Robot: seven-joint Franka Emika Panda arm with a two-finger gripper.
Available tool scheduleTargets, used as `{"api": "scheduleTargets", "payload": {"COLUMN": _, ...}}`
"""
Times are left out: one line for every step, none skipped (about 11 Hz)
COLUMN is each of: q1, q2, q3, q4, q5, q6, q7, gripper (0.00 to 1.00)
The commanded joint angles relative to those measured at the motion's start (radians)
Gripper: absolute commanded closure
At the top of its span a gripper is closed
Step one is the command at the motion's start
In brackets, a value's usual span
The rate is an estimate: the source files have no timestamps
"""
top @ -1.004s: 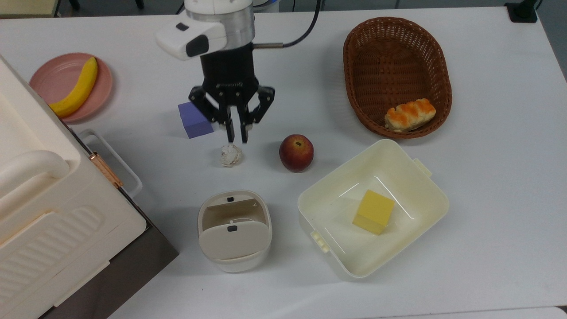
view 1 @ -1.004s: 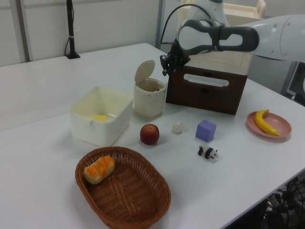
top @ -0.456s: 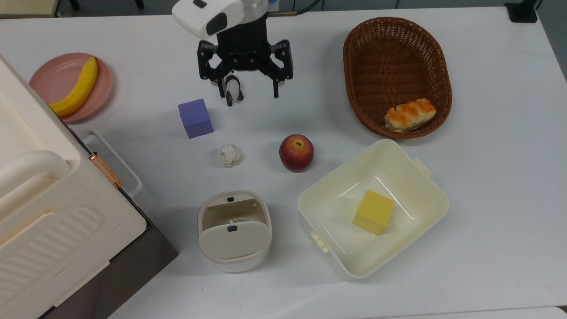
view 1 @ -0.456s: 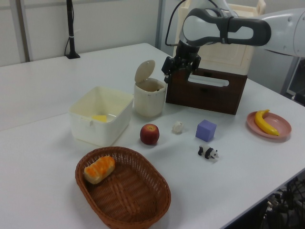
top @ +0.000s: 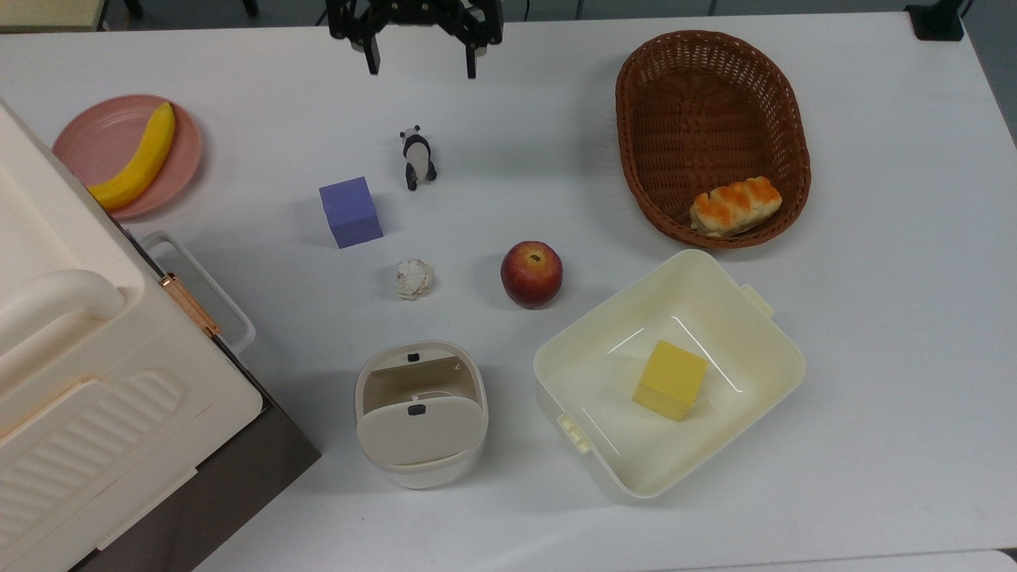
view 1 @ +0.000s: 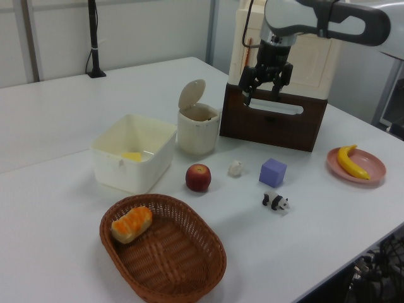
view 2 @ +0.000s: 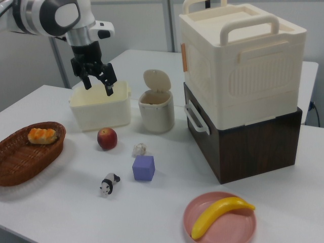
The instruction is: Open the trash can
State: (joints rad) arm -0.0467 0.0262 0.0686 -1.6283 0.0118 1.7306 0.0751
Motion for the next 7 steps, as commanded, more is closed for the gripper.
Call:
{"api": "scheduleTargets", "payload": {"q1": 0.033, "q2": -0.032, "q3": -0.018, "q4": -0.024, "q5": 0.003, "q6": -0.002, "q7": 0.113, "gripper": 0.00}}
{"api": "scheduleTargets", "payload": {"q1": 0.033, "q2": -0.034, "q3": -0.026, "q4": -0.025, "q5": 0.005, "q6": -0.002, "q7": 0.098, "gripper": 0.00}}
{"api": "scheduleTargets", "payload": {"q1": 0.033, "q2": -0.032, "q3": -0.036, "q4": -0.024, "q5": 0.007, "q6": 0.003, "q7": 0.095, "gripper": 0.00}}
{"api": "scheduleTargets", "payload": {"q1": 0.033, "q2": -0.029, "q3": -0.039, "q4": -0.025, "q5": 0.007, "q6": 0.007, "q7": 0.056, "gripper": 0.00}}
{"api": "scheduleTargets", "payload": {"q1": 0.031, "q2": -0.029, "q3": -0.039, "q4": -0.025, "q5": 0.011, "q6": 0.013, "q7": 0.048, "gripper": 0.00}}
{"api": "scheduleTargets", "payload": {"q1": 0.031, "q2": -0.031, "q3": -0.043, "q4": -0.025, "q5": 0.011, "q6": 0.012, "q7": 0.045, "gripper": 0.00}}
{"api": "scheduleTargets", "payload": {"q1": 0.033, "q2": -0.031, "q3": -0.043, "q4": -0.025, "q5": 0.011, "q6": 0.012, "q7": 0.043, "gripper": 0.00}}
